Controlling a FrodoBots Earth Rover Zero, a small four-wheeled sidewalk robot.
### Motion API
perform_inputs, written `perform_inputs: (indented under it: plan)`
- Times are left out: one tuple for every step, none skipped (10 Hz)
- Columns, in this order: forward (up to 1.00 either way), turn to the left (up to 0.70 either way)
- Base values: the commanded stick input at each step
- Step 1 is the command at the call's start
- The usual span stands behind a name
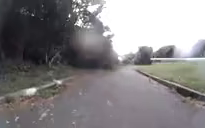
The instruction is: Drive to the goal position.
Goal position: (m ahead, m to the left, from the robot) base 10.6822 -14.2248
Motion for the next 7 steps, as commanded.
perform_inputs:
  plan:
    - [1.00,-0.37]
    - [1.00,-0.37]
    - [1.00,-0.36]
    - [1.00,-0.28]
    - [1.00,-0.29]
    - [1.00,-0.11]
    - [1.00,0.00]
